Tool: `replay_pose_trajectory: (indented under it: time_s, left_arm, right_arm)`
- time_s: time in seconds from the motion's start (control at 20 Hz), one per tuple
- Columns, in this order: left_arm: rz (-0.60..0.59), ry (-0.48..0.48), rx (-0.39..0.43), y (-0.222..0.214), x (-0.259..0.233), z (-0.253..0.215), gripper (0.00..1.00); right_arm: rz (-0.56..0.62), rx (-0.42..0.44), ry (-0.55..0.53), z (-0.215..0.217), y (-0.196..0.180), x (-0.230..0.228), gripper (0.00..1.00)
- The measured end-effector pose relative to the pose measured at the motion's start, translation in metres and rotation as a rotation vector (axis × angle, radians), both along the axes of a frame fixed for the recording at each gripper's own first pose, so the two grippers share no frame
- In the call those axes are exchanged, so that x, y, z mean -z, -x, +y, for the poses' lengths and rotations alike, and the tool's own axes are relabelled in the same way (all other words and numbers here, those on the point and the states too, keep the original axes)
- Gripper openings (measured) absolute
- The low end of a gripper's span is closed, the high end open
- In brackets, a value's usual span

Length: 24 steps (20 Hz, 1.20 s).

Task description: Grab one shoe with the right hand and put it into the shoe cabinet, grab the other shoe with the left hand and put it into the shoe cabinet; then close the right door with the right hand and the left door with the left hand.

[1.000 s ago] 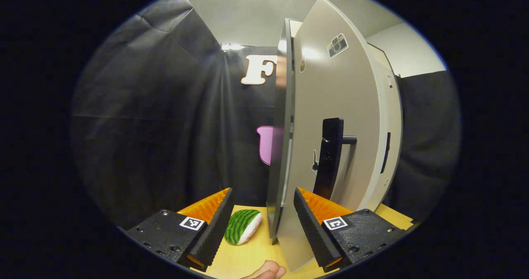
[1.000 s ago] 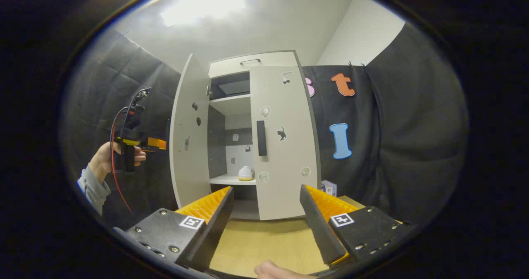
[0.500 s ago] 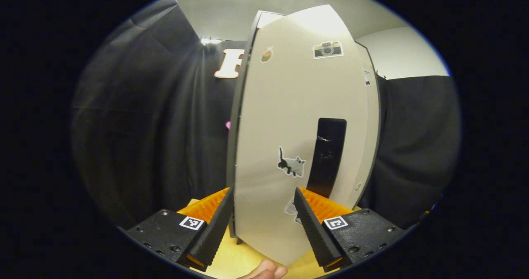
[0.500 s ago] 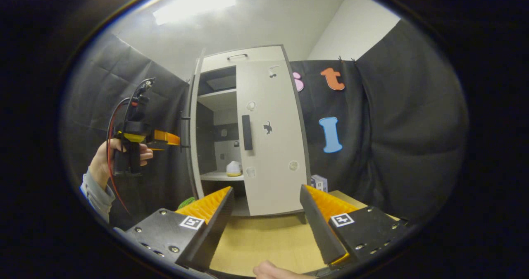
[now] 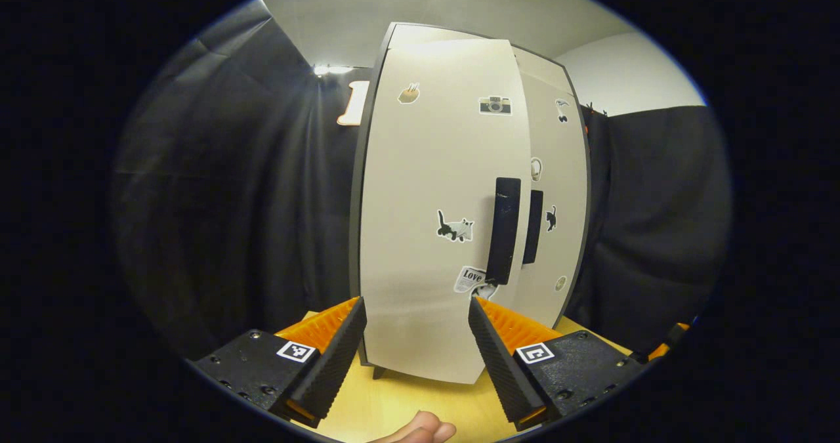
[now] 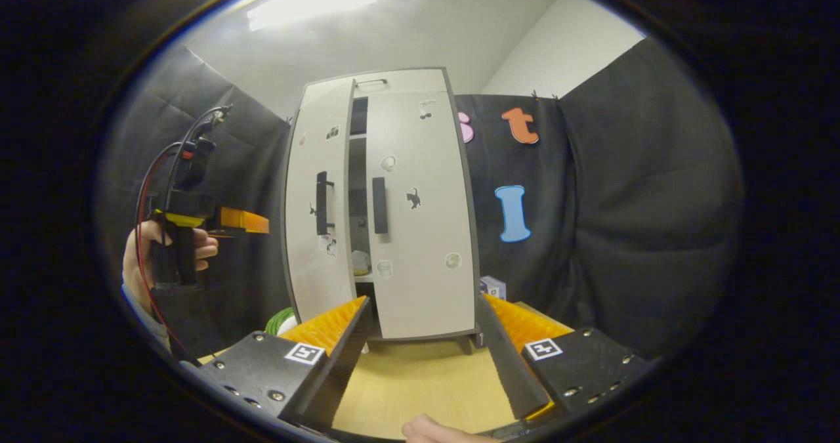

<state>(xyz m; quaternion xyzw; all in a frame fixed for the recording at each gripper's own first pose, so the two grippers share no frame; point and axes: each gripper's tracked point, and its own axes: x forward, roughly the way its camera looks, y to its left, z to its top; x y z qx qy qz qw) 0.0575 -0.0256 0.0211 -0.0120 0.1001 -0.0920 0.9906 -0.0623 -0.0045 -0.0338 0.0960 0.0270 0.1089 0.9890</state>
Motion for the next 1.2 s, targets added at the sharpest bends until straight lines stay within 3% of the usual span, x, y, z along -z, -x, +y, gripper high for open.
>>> replay_pose_trajectory:
  time_s: [0.1, 0.35, 0.4, 0.45, 0.55, 0.6, 0.65, 0.75, 0.8, 0.9, 1.0, 1.15, 1.2]
  left_arm:
    - [-0.004, -0.002, -0.009, 0.011, -0.002, 0.004, 0.91]
    - [-0.015, -0.004, 0.015, 0.039, -0.004, 0.003, 0.95]
    - [-0.011, -0.017, 0.014, 0.043, -0.002, 0.005, 0.91]
    - [-0.008, -0.027, 0.002, 0.047, 0.0, 0.009, 0.95]
    - [-0.004, -0.033, -0.02, 0.054, 0.003, 0.014, 0.91]
    - [-0.003, -0.029, -0.021, 0.058, 0.005, 0.014, 0.95]
    - [-0.002, -0.022, -0.018, 0.062, 0.007, 0.013, 0.95]
    - [0.005, -0.022, -0.028, 0.071, 0.012, 0.015, 0.95]
    - [0.0, -0.015, -0.041, 0.075, 0.013, 0.017, 0.95]
    - [-0.006, -0.003, -0.051, 0.081, 0.013, 0.018, 0.95]
    - [-0.013, 0.002, -0.063, 0.085, 0.015, 0.017, 0.95]
    - [-0.035, -0.016, -0.086, 0.095, 0.014, 0.019, 0.95]
    - [-0.038, -0.016, -0.09, 0.099, 0.015, 0.019, 0.95]
  right_arm:
    - [0.001, 0.002, 0.004, 0.004, 0.0, 0.0, 0.91]
    - [0.011, -0.003, 0.018, 0.011, -0.002, 0.0, 0.91]
    - [0.013, -0.004, 0.019, 0.012, -0.003, 0.0, 0.91]
    - [0.015, -0.007, 0.018, 0.012, -0.003, 0.0, 0.91]
    - [0.019, -0.009, 0.018, 0.013, -0.005, 0.0, 0.91]
    - [0.024, -0.01, 0.014, 0.013, -0.006, 0.001, 0.91]
    - [0.027, -0.014, 0.009, 0.014, -0.006, 0.002, 0.95]
    - [0.022, -0.013, -0.002, 0.011, -0.007, -0.001, 0.91]
    - [0.019, -0.008, -0.007, 0.008, -0.008, -0.003, 0.95]
    - [0.019, -0.006, 0.003, 0.005, -0.009, -0.002, 0.91]
    - [0.021, -0.002, 0.016, 0.006, -0.011, -0.002, 0.95]
    - [0.023, -0.008, 0.028, 0.007, -0.014, -0.003, 0.91]
    - [0.023, -0.01, 0.029, 0.006, -0.015, -0.003, 0.95]
